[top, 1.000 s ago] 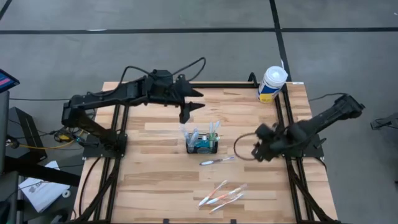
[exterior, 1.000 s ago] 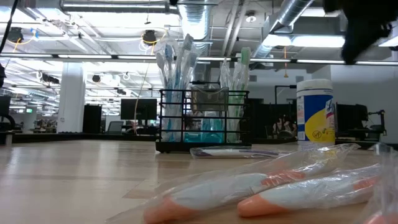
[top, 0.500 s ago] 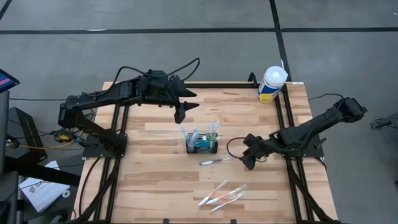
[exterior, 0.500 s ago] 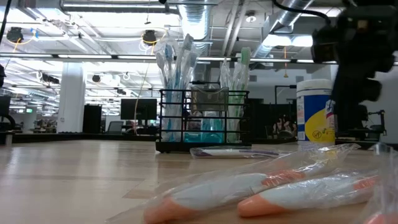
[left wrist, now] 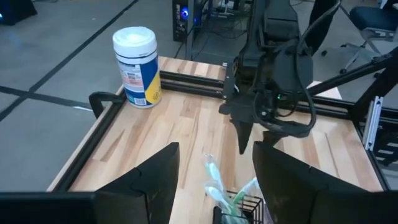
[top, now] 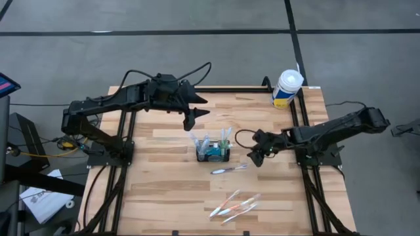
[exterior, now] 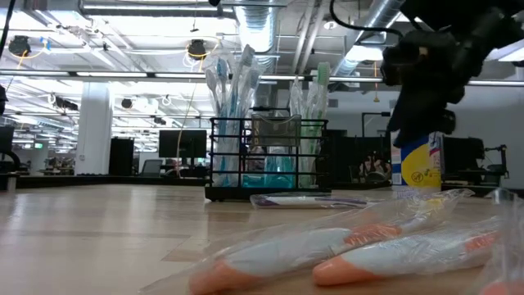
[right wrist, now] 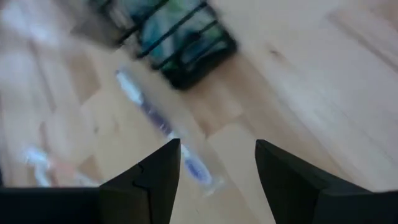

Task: Pick & Place toothbrushing station
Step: Put the purple toothbrush into the black wire organizer

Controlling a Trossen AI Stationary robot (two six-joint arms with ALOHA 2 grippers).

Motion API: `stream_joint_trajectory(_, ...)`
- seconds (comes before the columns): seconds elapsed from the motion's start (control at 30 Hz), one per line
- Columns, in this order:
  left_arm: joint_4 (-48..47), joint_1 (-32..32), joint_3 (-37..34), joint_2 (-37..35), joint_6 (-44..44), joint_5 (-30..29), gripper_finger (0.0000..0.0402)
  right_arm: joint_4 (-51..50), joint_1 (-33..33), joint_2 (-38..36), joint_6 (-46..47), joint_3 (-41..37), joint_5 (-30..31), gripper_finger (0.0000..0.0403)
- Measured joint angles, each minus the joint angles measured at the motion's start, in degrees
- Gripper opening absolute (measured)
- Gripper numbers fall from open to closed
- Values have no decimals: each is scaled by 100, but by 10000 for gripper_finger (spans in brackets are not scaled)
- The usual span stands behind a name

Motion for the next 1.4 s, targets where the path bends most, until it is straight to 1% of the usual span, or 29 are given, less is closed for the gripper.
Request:
stream_joint_trajectory(0.17, -155, 60, -3, 0, -32, 86, 198, -52, -239, 189, -957, 2, -998, 205)
stream_joint_trajectory(0.23, -233, 109, -7, 0, -111, 206, 198, -159, -273, 350, -1290, -5, -1250, 209)
stream_joint_trajectory(0.33, -292, 149, -9, 0, -149, 208, 198, -160, -273, 794, -1889, 8, -1565, 214)
stream_joint_trajectory(0.5, -307, 260, -9, 0, -153, 209, 198, -156, -258, 1718, -2735, 244, -1812, 219)
stream_joint_trajectory(0.63, -318, 271, -9, 0, -175, 208, 198, -234, -260, 2347, -3045, 544, -1931, 220)
stream_joint_trajectory(0.77, -319, 271, -9, 0, -282, 210, 198, -172, -268, 2659, -3330, 793, -2031, 219)
stream_joint_trajectory(0.9, -326, 271, -9, 0, -300, 210, 198, 195, -387, 2718, -3428, 894, -2035, 213)
stream_joint_trajectory(0.97, -328, 271, -9, 0, -297, 210, 198, 322, -451, 2719, -3453, 909, -1990, 193)
stream_joint_trajectory(1.0, -332, 271, -9, 0, -295, 210, 198, 310, -471, 2712, -3469, 908, -1988, 175)
stream_joint_trajectory(1.07, -332, 271, -9, 0, -295, 209, 198, 273, -506, 2719, -3504, 907, -1980, 120)
stream_joint_trajectory(1.13, -334, 271, -9, 0, -293, 210, 198, 271, -515, 2719, -3541, 907, -1997, 45)
stream_joint_trajectory(1.17, -334, 271, -9, 0, -290, 210, 198, 267, -514, 2719, -3551, 907, -2019, 24)
stream_joint_trajectory(1.3, -338, 271, -9, 0, -287, 210, 198, 268, -518, 2717, -3520, 907, -2165, 5)
stream_joint_trajectory(1.4, -338, 271, -9, 0, -284, 210, 198, 247, -496, 2692, -3458, 907, -2285, 2)
